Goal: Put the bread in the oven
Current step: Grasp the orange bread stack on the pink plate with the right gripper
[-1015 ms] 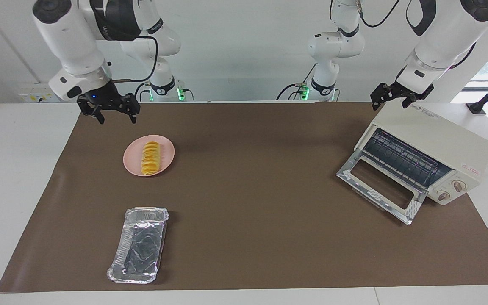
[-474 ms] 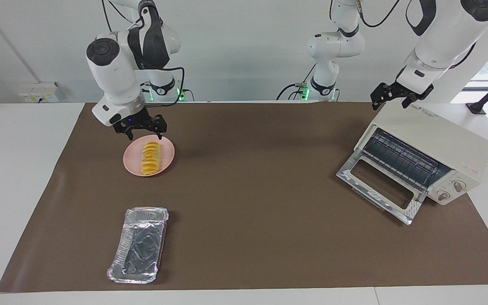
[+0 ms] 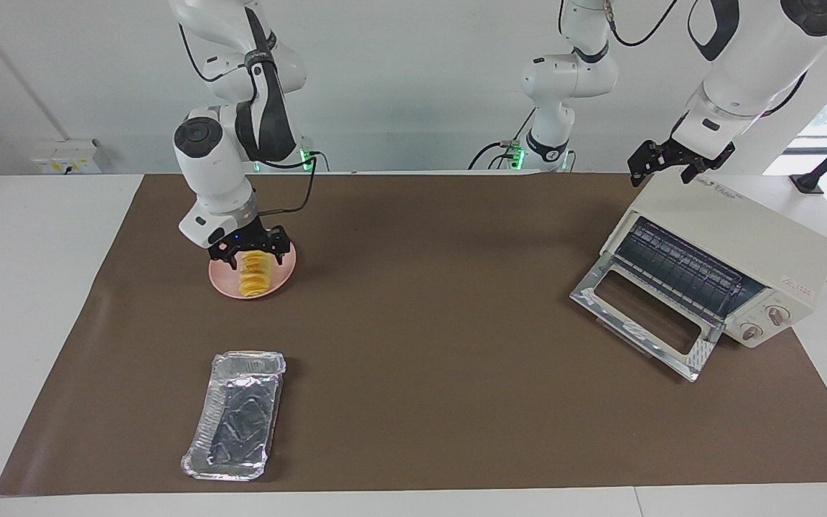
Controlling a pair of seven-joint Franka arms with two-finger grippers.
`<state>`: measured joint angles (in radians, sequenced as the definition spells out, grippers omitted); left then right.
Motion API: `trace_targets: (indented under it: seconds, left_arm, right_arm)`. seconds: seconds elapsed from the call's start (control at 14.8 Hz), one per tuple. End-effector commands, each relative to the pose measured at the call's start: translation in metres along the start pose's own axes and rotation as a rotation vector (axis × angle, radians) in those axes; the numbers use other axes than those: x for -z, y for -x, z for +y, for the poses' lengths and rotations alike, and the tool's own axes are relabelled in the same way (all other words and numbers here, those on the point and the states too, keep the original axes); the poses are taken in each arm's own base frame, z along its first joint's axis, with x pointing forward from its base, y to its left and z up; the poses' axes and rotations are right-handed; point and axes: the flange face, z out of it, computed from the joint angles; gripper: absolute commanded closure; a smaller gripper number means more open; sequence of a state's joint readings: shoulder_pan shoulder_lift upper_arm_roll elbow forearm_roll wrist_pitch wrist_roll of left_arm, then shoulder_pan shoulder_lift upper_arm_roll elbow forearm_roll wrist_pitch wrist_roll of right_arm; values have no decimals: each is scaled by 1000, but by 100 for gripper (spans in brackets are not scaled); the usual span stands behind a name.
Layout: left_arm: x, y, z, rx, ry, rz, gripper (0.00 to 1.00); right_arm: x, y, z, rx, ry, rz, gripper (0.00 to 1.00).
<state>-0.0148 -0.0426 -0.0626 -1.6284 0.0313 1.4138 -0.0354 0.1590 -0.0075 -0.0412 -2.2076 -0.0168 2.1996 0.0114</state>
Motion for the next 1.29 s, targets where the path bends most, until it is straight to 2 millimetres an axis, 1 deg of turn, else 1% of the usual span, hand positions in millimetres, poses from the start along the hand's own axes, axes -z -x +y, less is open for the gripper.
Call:
trace_targets:
  seconds: [0.0, 0.07, 0.14, 0.2, 0.27, 0.47, 0.61, 0.74, 0.88, 1.01, 1.22]
  left_arm:
    - [0, 10, -2, 2, 12, -4, 0]
    - [0, 10, -2, 2, 12, -4, 0]
    - [0, 10, -2, 2, 12, -5, 0]
    - [0, 10, -2, 2, 12, -4, 0]
    - [0, 10, -2, 2, 12, -5, 0]
    - [0, 10, -2, 2, 12, -4, 0]
    - [0, 10, -2, 2, 12, -4, 0]
    - [0, 10, -2, 2, 12, -5, 0]
    - [0, 10, -2, 2, 12, -4, 0]
    - [0, 10, -2, 2, 12, -4, 0]
    - [0, 10, -2, 2, 12, -4, 0]
  right_arm:
    - [-22, 8, 16, 27, -1, 26, 0]
    - [-30, 12, 23, 59, 2, 43, 0]
    - [-32, 13, 30, 87, 5, 62, 0]
    - [-31, 12, 37, 91, 7, 77, 0]
    - [-31, 11, 39, 90, 9, 86, 0]
    - [-41, 10, 38, 84, 7, 70, 0]
    - [-46, 6, 37, 87, 10, 94, 0]
    - [-57, 9, 37, 94, 9, 85, 0]
    - [-73, 8, 37, 96, 10, 83, 0]
    - [-84, 7, 32, 95, 10, 85, 0]
    - [-87, 4, 31, 95, 11, 94, 0]
